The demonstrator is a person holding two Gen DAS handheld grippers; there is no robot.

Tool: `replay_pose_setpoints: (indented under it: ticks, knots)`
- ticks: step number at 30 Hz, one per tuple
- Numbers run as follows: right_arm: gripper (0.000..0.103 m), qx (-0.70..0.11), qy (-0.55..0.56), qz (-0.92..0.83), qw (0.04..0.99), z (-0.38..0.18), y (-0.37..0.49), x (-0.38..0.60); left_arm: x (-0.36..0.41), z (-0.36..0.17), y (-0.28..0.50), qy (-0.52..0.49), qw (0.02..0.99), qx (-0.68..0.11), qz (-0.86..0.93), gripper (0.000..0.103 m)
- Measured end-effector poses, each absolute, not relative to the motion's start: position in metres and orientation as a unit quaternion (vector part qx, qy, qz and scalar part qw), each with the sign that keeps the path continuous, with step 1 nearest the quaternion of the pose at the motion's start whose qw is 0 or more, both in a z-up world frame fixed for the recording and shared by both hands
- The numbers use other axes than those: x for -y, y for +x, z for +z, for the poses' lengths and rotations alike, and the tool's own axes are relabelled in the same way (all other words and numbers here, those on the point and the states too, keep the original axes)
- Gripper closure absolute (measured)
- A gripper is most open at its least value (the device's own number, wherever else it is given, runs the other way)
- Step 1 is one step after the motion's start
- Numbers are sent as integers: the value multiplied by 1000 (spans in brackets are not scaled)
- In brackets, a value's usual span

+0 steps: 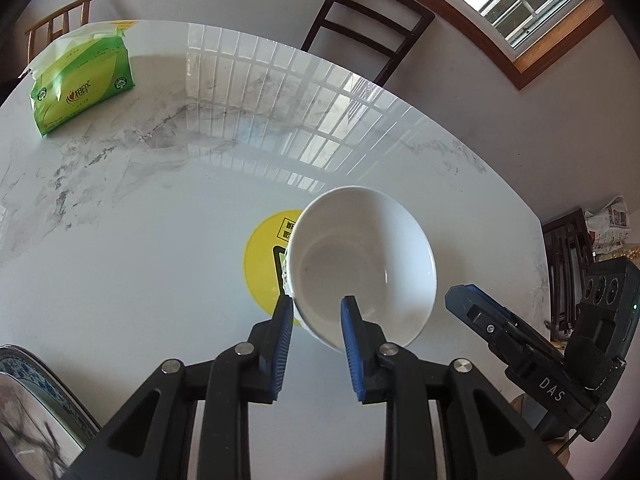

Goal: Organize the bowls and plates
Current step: 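Move both grippers to the white bowl with the blue cartoon band, then close both grippers on the rim of the blue-band bowl, then lift the blue-band bowl with both grippers and carry it over the pink bowl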

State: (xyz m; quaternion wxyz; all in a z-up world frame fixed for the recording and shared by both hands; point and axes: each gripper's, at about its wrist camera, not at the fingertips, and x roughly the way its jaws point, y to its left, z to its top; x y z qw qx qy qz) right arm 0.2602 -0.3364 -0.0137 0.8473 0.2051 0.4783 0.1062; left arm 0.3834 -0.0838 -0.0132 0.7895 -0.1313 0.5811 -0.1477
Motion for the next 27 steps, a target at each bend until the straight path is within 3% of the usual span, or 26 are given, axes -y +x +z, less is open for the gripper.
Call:
replay_pose_setpoints:
  ticks: [13, 14, 17, 18, 20, 27]
  knots:
    - [46, -528, 167, 96, 827, -42, 303, 318, 81, -44, 398, -138, 774, -608, -115, 78]
    - [48, -533, 165, 94, 825, -46, 304, 318, 81, -47, 398, -144, 771, -609, -116, 78]
    - [68, -543, 168, 99, 817, -56, 309, 318, 88, -48, 395, -142, 773, -607, -119, 88]
    - [79, -548, 177, 107, 811, -58, 311, 318, 92, -46, 394, -128, 778, -605, -113, 89]
    - [88, -557, 185, 119, 801, -61, 311, 314, 96, -41, 388, -117, 783, -601, -109, 90]
    - [87, -559, 202, 130, 793, -47, 291, 320, 90, -7, 351, -121, 788, -591, -123, 89]
